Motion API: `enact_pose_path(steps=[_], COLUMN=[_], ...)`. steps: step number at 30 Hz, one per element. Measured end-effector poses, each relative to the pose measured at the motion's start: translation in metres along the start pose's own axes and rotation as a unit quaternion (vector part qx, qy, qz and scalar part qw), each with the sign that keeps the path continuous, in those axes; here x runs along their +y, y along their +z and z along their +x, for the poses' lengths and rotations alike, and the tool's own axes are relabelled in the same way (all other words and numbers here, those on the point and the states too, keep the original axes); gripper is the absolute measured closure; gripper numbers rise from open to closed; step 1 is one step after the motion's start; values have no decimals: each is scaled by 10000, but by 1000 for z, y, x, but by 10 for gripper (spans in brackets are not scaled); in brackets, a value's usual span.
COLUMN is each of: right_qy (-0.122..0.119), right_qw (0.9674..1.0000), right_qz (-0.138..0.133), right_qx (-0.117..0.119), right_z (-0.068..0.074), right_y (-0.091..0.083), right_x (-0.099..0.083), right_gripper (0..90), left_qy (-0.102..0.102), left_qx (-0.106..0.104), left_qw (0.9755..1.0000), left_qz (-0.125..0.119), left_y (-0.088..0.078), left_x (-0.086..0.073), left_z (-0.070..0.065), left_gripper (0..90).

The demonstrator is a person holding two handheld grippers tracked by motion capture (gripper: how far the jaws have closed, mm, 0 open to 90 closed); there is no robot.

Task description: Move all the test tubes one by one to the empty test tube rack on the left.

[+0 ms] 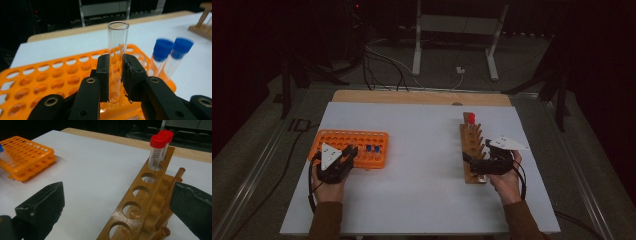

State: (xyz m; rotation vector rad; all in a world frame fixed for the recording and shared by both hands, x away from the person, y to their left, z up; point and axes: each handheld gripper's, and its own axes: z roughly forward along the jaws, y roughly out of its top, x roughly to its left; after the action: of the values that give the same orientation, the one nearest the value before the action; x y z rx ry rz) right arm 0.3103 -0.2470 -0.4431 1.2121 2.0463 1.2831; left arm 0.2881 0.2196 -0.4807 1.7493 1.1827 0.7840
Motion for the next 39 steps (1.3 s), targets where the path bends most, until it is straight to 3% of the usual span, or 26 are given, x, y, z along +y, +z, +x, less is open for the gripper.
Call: enact_pose_path(steps=[6,28,33,39], right_qy=[-5,-16,-18,-50], right_qw=[10000,10000,10000,10000], right_qz=[-7,-9,-19,-29], right_qx=[14,37,33,13], right_z=[0,1,0,0], right_y=[0,-1,-1,0], right_x=[0,0,0,5], right_gripper=[3,3,3,3], left_qy=[108,47,-146,-451], left_qx=[34,-17,12,-103], left_qw=[9991,9975,9975,9984], left_qz=[408,701,691,312], left_y=[6,9,5,-10], left_x=[-6,-10,-10,-5], left_z=[-2,-1,2,7], left_gripper=[761,755,618,417])
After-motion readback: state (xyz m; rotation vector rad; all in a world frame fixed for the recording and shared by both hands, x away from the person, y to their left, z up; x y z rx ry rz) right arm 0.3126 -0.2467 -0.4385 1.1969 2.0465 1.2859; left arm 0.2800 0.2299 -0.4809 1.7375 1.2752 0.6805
